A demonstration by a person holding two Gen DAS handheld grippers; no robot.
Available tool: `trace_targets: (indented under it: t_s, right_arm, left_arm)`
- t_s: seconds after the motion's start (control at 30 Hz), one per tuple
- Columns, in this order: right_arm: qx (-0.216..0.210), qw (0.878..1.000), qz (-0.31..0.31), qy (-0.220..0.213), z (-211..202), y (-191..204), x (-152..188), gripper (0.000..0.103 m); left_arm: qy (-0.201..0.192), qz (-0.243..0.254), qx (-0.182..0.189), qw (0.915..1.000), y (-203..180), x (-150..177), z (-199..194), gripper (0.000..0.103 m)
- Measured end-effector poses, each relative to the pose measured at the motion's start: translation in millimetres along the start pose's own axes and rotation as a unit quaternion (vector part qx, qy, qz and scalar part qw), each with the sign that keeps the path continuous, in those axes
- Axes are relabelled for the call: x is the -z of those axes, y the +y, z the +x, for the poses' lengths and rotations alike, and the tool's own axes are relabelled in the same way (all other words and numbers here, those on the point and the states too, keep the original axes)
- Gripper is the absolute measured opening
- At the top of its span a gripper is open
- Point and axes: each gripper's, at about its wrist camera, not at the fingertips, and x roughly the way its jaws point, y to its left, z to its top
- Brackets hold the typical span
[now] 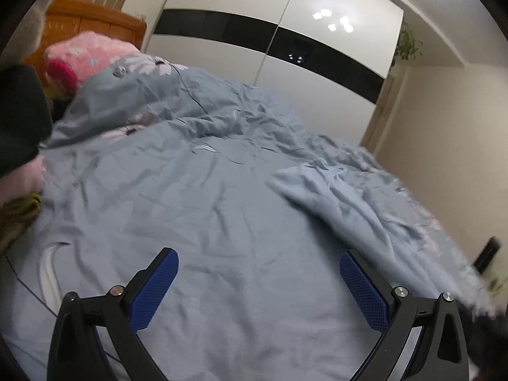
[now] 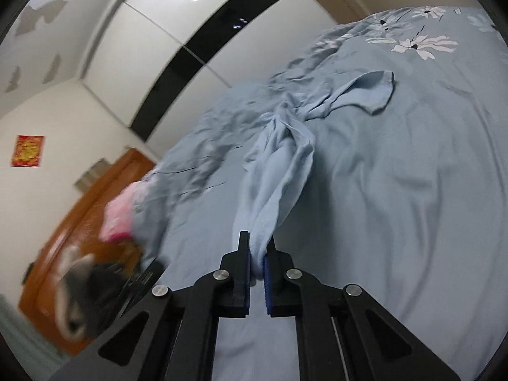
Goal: Fold clothes
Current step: 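Grasp the shirt with the right tool while the left tool grasps another edge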
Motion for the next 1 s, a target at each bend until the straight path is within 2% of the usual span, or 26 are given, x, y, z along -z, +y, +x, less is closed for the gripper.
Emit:
trace_targets:
  t_s: [0.17, 0.3, 0.37, 0.47, 0.57, 0.73, 0.83, 0.93, 0.97, 1.0]
  right_arm:
    - [0.001, 1.0, -0.012, -0.014, -79.3, 14.7, 50.3, 0.007]
    - [0.017, 0.999, 0.006, -0.038, -136.5, 3.4, 85.0, 0.007]
    - [0.023, 0.996, 0.044, -0.069, -169.9, -14.0, 97.1, 0.007]
    - [0.044, 0.989, 0.076, -0.117, -216.2, -34.0, 112.8, 0.007]
    - [0.051, 0.984, 0.102, -0.138, -246.1, -47.3, 125.0, 0.007]
    - [0.048, 0.994, 0.087, -0.055, -228.6, -38.2, 156.1, 0.007]
    - [0.065, 0.995, 0.07, -0.037, -219.2, -31.3, 165.3, 0.007]
    - [0.089, 0.994, 0.055, -0.034, -218.1, -25.5, 164.9, 0.008]
    - [0.094, 0.993, 0.054, -0.034, -218.7, -24.8, 164.1, 0.008]
    - [0.099, 0.993, 0.052, -0.034, -219.8, -25.8, 163.5, 0.008]
  left_arm:
    - [0.027, -0.031, 0.068, 0.9968, -7.4, 4.2, -21.1, 0.103]
    - [0.073, -0.005, 0.075, 0.9945, -18.4, 39.5, -38.4, 0.103]
    - [0.108, 0.014, 0.076, 0.9911, -23.6, 64.2, -43.6, 0.103]
    - [0.154, 0.031, 0.096, 0.9829, -33.5, 93.7, -53.6, 0.103]
    - [0.17, 0.035, 0.107, 0.979, -44.6, 98.7, -62.7, 0.103]
    - [0.179, 0.021, 0.124, 0.9758, -70.8, 95.2, -57.7, 0.103]
    - [0.193, 0.016, 0.125, 0.9731, -88.2, 95.0, -36.1, 0.102]
    - [0.22, 0.0, 0.123, 0.9678, -100.7, 97.4, -6.7, 0.09]
    - [0.225, -0.001, 0.116, 0.9676, -103.5, 100.0, 0.8, 0.084]
    - [0.228, -0.001, 0.11, 0.9673, -105.7, 102.4, 6.2, 0.073]
